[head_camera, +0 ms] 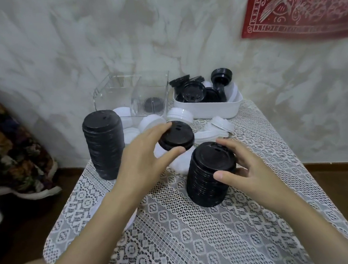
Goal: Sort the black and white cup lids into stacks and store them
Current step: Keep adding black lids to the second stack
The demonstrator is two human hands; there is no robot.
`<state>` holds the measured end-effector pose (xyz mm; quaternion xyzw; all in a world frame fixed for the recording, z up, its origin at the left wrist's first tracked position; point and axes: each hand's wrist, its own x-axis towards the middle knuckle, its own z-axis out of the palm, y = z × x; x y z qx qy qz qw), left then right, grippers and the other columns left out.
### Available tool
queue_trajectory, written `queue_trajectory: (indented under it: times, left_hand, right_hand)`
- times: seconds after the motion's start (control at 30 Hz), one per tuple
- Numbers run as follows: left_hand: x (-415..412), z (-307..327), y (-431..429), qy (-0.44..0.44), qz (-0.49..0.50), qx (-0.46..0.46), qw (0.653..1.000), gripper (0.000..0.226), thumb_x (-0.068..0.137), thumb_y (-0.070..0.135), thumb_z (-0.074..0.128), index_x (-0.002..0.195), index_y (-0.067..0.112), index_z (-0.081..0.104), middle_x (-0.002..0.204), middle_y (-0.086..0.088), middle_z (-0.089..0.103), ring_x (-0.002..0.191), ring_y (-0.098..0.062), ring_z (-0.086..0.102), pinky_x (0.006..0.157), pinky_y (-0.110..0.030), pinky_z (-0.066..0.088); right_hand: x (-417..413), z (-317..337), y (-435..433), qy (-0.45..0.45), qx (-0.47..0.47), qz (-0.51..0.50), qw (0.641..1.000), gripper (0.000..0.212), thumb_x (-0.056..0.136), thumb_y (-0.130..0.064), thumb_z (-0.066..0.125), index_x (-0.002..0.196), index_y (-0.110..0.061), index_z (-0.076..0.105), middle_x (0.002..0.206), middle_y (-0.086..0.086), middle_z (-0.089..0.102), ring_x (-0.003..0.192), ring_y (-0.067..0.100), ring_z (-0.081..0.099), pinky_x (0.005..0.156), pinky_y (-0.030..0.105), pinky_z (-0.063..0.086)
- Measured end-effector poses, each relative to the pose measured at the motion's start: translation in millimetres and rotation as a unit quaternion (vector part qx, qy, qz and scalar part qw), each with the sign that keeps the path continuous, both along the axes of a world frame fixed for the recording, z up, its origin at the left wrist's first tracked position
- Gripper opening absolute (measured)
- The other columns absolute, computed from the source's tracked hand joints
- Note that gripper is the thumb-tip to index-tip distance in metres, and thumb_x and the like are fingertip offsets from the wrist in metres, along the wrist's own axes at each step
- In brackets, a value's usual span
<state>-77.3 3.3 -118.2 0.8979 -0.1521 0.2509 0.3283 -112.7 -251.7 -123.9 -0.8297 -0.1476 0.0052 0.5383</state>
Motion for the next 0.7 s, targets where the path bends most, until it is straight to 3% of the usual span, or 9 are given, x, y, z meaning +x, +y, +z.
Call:
queue_trajectory:
  times: [0.1,0.23,0.4,0.6,0.7]
  left_hand:
    - [-7.0,27.1,6.5,-0.095,0.015,-0.026,0.995,0.065,0.087,0.062,0.066,0.141,0.027,0.06,0.137,0.011,0.066,0.122,-0.008,0.061,0.103,-0.031,0.05]
    - [-6.3,58.4,31.5,-0.141,0.077,-0.018,0.987,0.063,0.088,0.061,0.066,0.138,0.023,0.064,0.121,0.004,0.07,0.102,-0.014,0.061,0.09,-0.022,0.042]
    - [-0.4,63.1,73.8,-0.072,0.138,-0.042,0.987,0.054,0.089,0.052,0.073,0.138,0.032,0.062,0.129,0.013,0.065,0.121,-0.007,0.055,0.091,-0.003,0.029]
    - [4.7,47.4,101.5,-0.031,0.145,-0.114,0.982,0.043,0.089,0.041,0.077,0.13,0.038,0.064,0.124,0.014,0.066,0.111,0.004,0.053,0.093,-0.017,0.038]
    - [8.7,37.5,109.8,-0.025,0.14,-0.13,0.981,0.043,0.085,0.047,0.073,0.126,0.042,0.065,0.119,0.016,0.064,0.107,0.005,0.054,0.097,-0.022,0.041]
  right_hand:
    - [-0.1,0.6,0.5,0.002,0.003,0.003,1.0,0.057,0.075,-0.046,0.078,0.119,-0.072,0.052,0.126,-0.041,0.058,0.12,-0.013,0.056,0.095,0.02,0.046]
    - [-1.4,0.4,0.8,0.009,0.017,-0.003,1.0,0.057,0.075,-0.051,0.081,0.121,-0.068,0.053,0.128,-0.035,0.061,0.119,-0.009,0.059,0.096,0.024,0.05]
    - [-2.5,0.1,0.9,0.011,0.016,-0.013,1.0,0.084,0.059,-0.072,0.08,0.136,-0.059,0.051,0.138,-0.028,0.059,0.121,-0.005,0.061,0.103,0.036,0.049]
    - [-3.9,4.5,4.3,0.02,0.026,-0.015,0.999,0.1,0.048,-0.083,0.08,0.139,-0.056,0.051,0.138,-0.028,0.06,0.118,-0.005,0.062,0.102,0.04,0.051]
    - [-3.9,5.3,5.6,0.024,0.035,-0.014,0.999,0.105,0.042,-0.087,0.081,0.138,-0.057,0.052,0.136,-0.027,0.061,0.116,-0.005,0.064,0.097,0.04,0.052]
